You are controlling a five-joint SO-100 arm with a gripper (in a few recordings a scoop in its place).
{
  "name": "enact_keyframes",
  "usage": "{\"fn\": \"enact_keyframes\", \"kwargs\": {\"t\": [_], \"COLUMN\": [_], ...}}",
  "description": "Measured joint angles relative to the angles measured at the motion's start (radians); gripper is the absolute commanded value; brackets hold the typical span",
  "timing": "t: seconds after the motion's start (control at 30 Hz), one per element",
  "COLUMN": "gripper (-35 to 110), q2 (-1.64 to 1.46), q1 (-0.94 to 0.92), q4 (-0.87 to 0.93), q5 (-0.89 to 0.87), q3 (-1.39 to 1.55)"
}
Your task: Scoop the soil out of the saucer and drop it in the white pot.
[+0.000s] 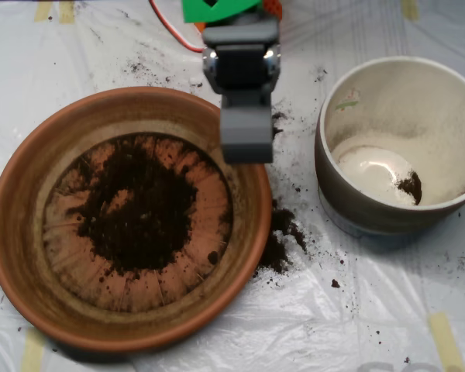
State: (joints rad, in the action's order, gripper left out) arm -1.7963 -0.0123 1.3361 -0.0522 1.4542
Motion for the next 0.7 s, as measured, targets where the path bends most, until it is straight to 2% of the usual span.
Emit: {"fn": "enact_keyframes", "kwargs": {"t": [0.23, 0.5, 0.53, 0.6, 0.7], "gripper": [-1, 0, 4, 22, 32], "q2": [0.021, 0.06, 0.066, 0.083, 0.106], "q1": [0.172, 0.377, 0.394, 0.425, 0.454], "q4": [0.038, 0.038, 0.038, 0.051, 0.057], "q5": [0.044, 0.066, 0.066, 0.066, 0.066], "q3": [-0.121, -0.129, -0.129, -0.133, -0.135]}}
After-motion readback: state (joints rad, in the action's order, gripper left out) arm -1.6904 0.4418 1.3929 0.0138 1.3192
